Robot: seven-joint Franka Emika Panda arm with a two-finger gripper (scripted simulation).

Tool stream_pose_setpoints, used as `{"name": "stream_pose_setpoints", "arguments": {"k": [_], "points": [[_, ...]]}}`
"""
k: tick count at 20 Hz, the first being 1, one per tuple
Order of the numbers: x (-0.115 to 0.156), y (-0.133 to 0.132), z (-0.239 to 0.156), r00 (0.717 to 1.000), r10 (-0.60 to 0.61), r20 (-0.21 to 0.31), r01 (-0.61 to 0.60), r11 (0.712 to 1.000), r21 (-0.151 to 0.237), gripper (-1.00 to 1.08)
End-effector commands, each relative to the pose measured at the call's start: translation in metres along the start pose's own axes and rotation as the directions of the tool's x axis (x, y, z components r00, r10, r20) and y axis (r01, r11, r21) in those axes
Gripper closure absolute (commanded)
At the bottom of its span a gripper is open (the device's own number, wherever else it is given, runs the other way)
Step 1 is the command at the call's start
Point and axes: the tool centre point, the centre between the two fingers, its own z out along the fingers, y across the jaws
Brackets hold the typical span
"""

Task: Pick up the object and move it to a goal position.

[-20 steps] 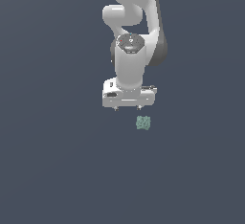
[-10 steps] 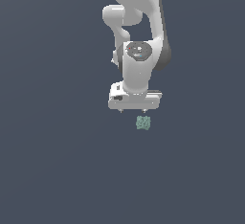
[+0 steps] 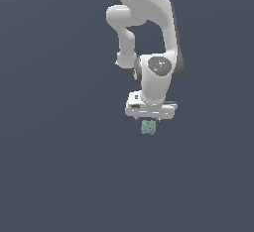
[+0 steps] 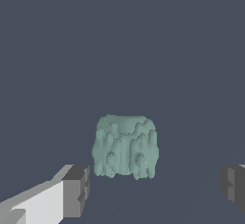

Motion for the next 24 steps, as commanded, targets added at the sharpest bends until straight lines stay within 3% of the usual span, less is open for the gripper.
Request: {"name": "stream_pose_setpoints", "arguments": {"k": [1, 13, 24], "points": [[-0.003, -0.008, 0.008, 1.000, 0.020, -0.002, -0.020, 1.000, 0.000, -0.92], [-0.007, -0.019, 0.022, 0.999, 0.041, -0.002, -0.041, 0.999, -0.001, -0.92], [-0.008, -0.019, 0.067, 0.999, 0.043, -0.003, -0.043, 0.999, -0.001, -0.92]]}}
